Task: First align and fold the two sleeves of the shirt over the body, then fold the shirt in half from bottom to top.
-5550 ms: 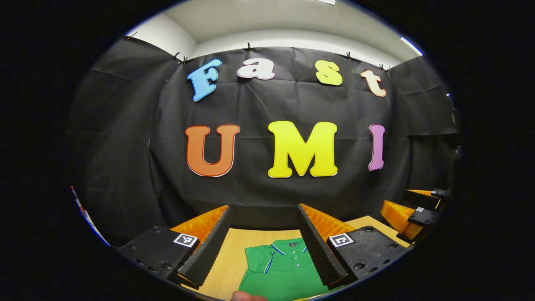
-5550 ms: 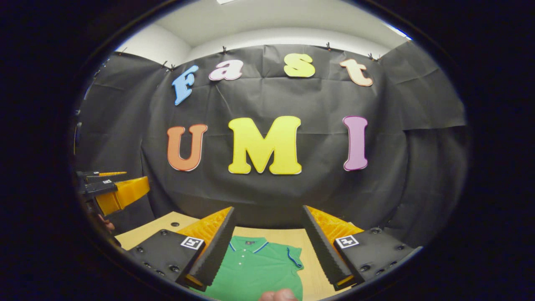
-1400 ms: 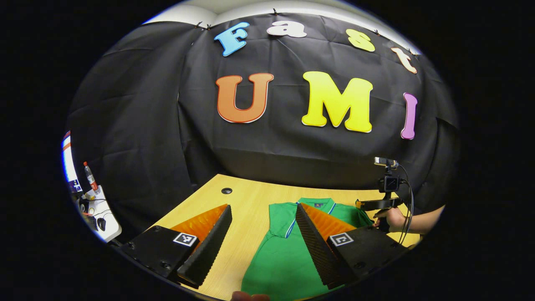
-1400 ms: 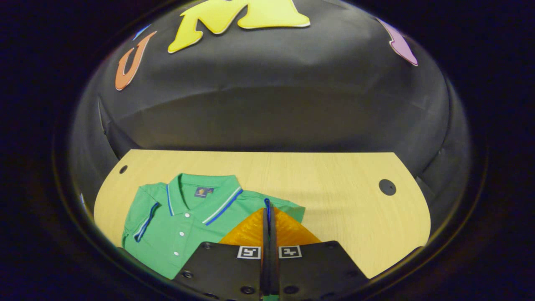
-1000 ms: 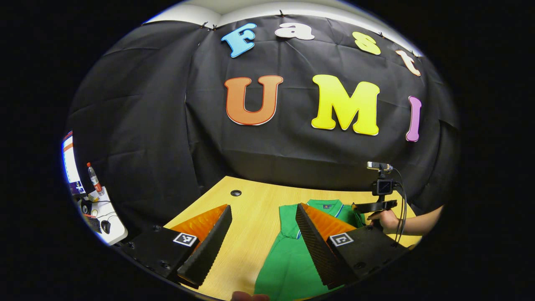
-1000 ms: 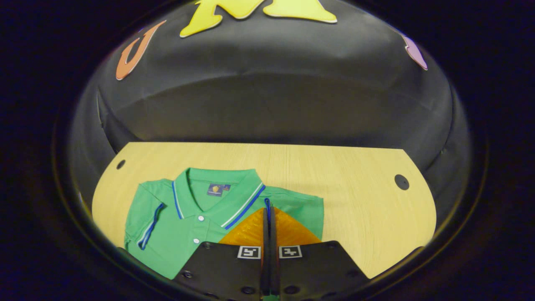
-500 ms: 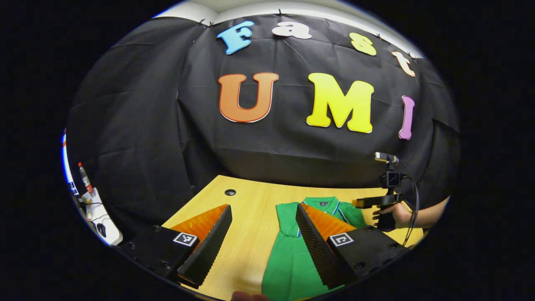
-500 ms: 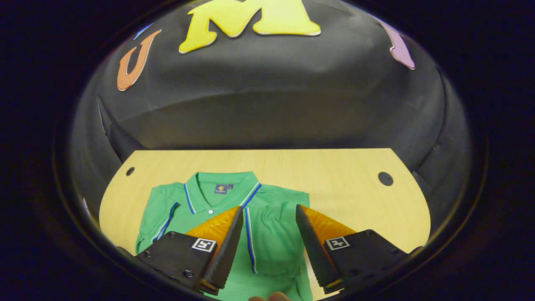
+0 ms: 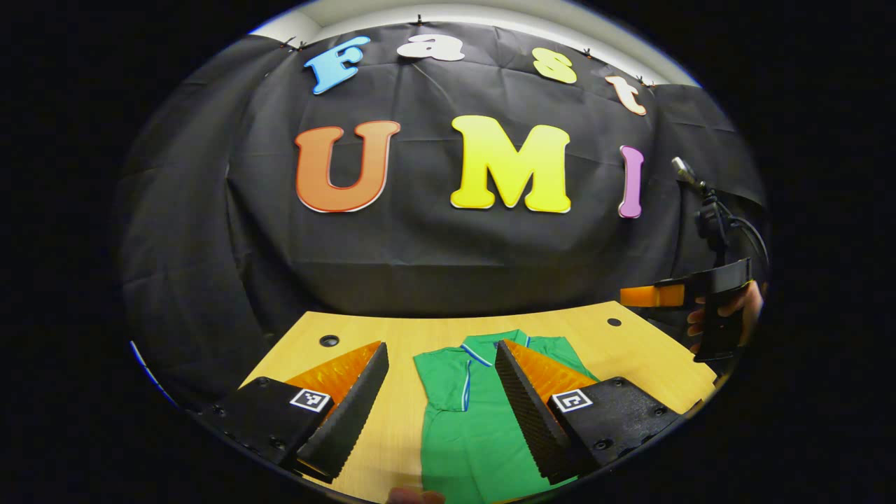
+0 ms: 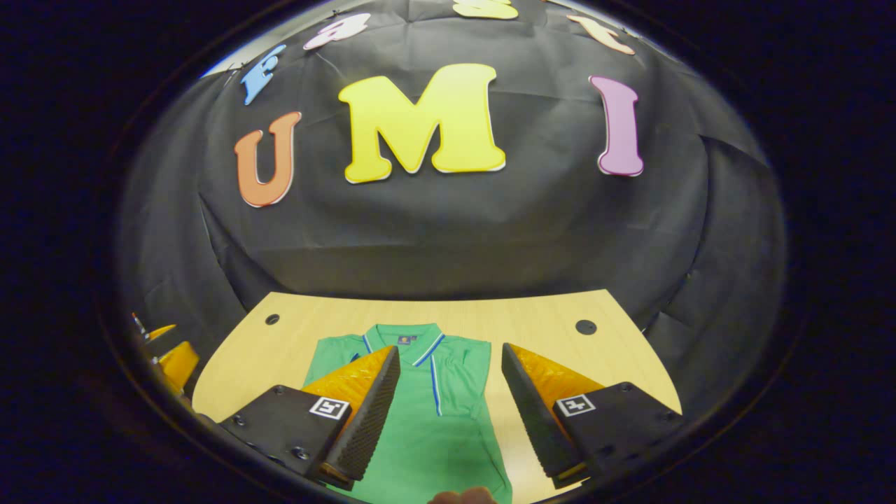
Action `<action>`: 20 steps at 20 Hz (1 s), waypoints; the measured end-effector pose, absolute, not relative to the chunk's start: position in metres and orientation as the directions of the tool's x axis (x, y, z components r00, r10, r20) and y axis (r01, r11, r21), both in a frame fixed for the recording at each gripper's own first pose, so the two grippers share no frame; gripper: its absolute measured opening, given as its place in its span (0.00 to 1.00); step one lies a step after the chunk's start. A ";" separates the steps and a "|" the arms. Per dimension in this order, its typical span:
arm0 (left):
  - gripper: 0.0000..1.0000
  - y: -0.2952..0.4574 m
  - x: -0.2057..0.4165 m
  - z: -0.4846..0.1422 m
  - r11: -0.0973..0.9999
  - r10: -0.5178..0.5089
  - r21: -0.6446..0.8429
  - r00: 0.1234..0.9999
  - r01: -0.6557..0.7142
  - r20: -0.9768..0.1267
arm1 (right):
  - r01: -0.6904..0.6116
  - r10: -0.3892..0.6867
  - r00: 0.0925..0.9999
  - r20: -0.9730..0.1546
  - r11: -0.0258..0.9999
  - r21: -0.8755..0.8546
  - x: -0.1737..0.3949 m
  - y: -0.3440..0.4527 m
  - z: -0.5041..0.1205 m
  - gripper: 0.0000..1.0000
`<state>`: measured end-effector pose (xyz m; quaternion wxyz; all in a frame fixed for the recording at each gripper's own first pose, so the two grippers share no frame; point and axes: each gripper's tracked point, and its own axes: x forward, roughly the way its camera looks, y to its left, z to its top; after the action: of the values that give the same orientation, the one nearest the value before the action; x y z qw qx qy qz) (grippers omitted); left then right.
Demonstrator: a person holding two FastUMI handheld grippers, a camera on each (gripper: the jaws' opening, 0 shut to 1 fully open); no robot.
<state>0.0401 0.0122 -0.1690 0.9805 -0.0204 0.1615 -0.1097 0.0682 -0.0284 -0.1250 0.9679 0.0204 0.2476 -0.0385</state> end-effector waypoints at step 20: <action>0.98 -0.044 0.172 -0.349 0.974 -0.140 0.085 0.851 0.211 -0.506 | 0.169 -0.162 0.832 -0.531 0.985 -0.034 -0.049 -0.066 -0.126 0.87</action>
<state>0.1716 -0.0439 -0.3489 0.9596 0.0689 0.2570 -0.0913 -0.0489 -0.0663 -0.1264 0.9570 0.0070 0.2768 -0.0864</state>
